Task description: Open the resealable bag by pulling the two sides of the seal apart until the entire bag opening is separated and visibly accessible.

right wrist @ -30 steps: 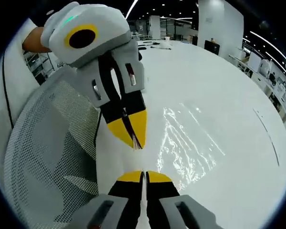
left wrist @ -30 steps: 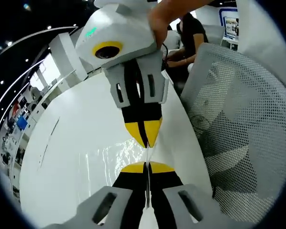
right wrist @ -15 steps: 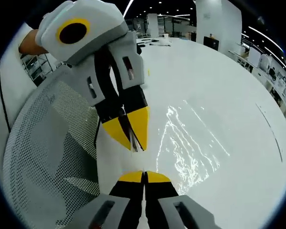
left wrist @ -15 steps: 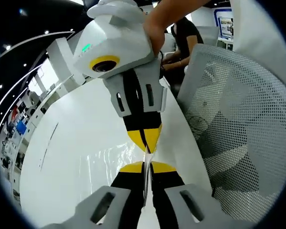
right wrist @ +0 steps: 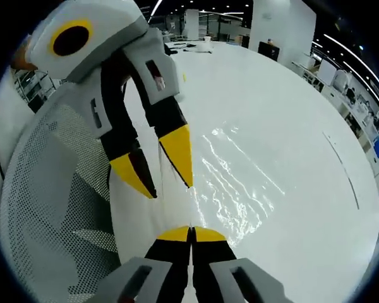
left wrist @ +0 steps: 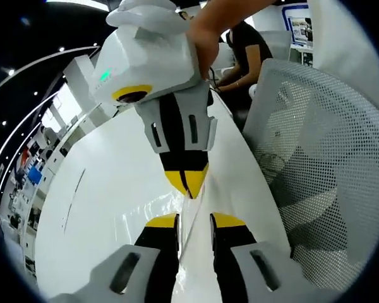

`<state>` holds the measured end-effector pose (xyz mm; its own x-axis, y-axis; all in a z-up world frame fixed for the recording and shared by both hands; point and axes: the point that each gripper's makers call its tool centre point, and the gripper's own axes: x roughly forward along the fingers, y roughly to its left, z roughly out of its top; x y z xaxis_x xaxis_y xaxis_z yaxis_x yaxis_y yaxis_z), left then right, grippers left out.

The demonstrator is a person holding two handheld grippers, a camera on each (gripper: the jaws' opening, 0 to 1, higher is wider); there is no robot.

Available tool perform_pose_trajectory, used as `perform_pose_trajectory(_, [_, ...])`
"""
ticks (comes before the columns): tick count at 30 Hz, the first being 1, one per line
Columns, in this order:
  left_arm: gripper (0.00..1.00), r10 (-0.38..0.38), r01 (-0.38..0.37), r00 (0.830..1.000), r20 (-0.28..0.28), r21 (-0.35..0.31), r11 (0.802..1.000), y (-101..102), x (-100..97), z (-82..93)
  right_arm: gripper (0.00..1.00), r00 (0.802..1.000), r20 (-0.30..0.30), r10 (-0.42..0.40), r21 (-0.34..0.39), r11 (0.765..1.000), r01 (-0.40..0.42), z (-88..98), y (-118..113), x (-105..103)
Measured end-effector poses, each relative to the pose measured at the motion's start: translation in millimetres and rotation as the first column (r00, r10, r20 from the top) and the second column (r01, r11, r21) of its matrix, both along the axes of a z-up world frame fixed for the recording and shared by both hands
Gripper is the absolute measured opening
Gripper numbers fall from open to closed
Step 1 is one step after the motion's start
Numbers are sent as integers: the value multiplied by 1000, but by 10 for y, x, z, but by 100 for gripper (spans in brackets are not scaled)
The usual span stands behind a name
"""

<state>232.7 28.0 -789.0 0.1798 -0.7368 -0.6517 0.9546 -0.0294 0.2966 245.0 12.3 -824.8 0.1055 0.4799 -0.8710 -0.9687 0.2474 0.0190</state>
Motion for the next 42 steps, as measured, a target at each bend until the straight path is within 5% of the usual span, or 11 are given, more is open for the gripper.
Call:
perform_pose_trajectory(8, [17, -10, 10, 997, 79, -6, 1000, -52, 30, 94, 0, 998, 41, -50, -14, 999, 50, 72, -38, 154])
perform_pose_trajectory(19, [24, 87, -78, 990, 115, -75, 994, 10, 205, 245, 0, 993, 64, -97, -37, 994, 100, 135, -135, 250])
perform_pose_trajectory(29, [22, 83, -66, 987, 135, -125, 990, -32, 150, 402, 0, 989, 77, -124, -48, 991, 127, 199, -167, 312])
perform_pose_trajectory(42, [19, 32, -38, 989, 147, 34, 999, -144, 242, 113, 0, 987, 146, -65, 5, 998, 65, 450, 44, 360])
